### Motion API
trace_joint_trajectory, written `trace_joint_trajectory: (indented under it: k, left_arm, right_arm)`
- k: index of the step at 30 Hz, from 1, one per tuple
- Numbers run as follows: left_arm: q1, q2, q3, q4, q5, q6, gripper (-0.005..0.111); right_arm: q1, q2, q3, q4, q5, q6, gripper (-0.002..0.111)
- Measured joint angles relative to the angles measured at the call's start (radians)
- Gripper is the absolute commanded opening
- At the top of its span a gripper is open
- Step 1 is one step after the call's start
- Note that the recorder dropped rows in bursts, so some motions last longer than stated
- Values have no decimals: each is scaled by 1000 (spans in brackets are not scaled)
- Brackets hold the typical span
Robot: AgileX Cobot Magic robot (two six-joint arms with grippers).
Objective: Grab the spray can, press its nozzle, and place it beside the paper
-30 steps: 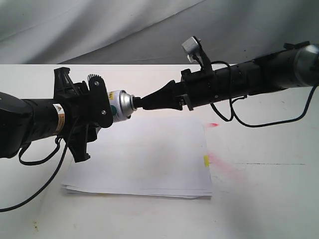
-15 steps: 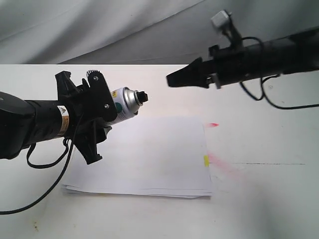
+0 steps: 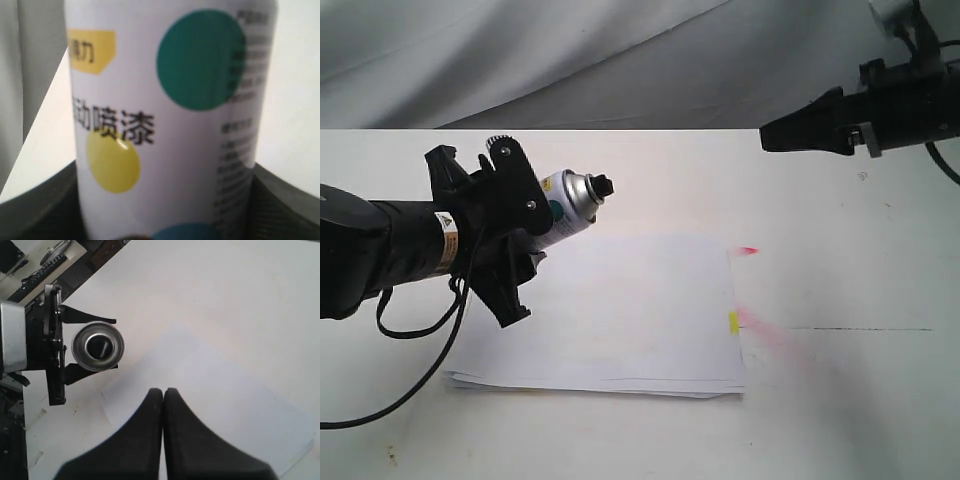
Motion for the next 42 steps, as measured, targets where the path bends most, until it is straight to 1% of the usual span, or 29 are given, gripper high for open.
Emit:
trace_joint_trajectory:
  k: [2,5,8,11,14,17,20,24,28,31,35,39,40,41,42]
  left_arm:
    - [0,0,-4,0,0,-33,0]
    - [0,0,-23,0,36,-125,0]
    - [2,-2,-60,0,71,-254,0]
    - [21,-24,-100,0,47,-386,0]
    - [59,-54,-133,4,18,-534,0]
    - [127,-92,-145,22,14,-664,0]
    - [198,-134,-145,25,-1,-752,0]
    - [281,-191,-145,27,-38,-788,0]
    - [342,-217,-145,29,-51,-799,0]
    - [380,-214,-145,31,-51,-810,0]
    - [410,-190,-145,31,-47,-817,0]
    - [416,-133,-145,31,-22,-831,0]
    - [416,-117,-145,31,-13,-853,0]
    - [416,-91,-145,31,8,-928,0]
    - [416,-79,-145,31,26,-970,0]
  right_arm:
    - [0,0,14,-5,0,0,0]
    - [0,-2,18,-7,2,11,0]
    - [0,-20,18,-11,10,16,0]
    - [0,-61,18,-22,12,28,0]
    - [0,-121,18,-48,15,56,0]
    - [0,-204,18,-95,17,97,0]
    - [0,-284,18,-166,17,139,0]
    - [0,-388,18,-271,17,213,0]
    - [0,-484,19,-378,19,292,0]
    - [0,-541,19,-422,21,346,0]
    - [0,-610,19,-457,26,389,0]
    - [0,-672,19,-468,30,416,0]
    - [0,-687,19,-470,30,423,0]
    - [0,-716,19,-470,30,444,0]
    - [0,-726,19,-473,32,452,0]
